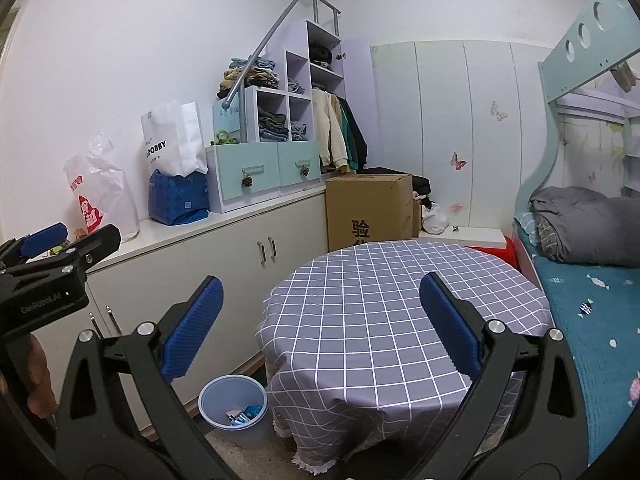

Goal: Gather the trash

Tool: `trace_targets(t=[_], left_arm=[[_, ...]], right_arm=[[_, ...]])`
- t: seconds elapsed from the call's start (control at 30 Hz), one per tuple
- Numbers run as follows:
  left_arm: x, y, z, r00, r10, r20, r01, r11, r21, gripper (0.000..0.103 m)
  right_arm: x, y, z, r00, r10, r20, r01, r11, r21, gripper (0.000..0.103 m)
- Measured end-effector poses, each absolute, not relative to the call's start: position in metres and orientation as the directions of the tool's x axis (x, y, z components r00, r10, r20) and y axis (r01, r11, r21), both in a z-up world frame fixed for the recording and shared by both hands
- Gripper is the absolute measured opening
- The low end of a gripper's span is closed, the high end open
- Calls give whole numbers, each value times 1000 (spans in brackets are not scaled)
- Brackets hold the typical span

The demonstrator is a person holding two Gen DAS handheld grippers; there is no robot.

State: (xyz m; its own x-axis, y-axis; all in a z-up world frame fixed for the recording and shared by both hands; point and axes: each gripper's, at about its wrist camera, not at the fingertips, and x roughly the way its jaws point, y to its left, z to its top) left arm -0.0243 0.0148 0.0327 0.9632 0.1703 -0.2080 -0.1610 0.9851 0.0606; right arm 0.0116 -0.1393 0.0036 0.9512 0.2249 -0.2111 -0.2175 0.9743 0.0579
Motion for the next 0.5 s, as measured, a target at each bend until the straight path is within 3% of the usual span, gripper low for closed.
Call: trace_targets(t=[0.5], left_arm=[[-21, 11, 30, 962, 156, -223, -144, 987, 66, 94]], right_arm=[[7, -141, 5, 956, 218, -197, -213, 976, 48, 97]])
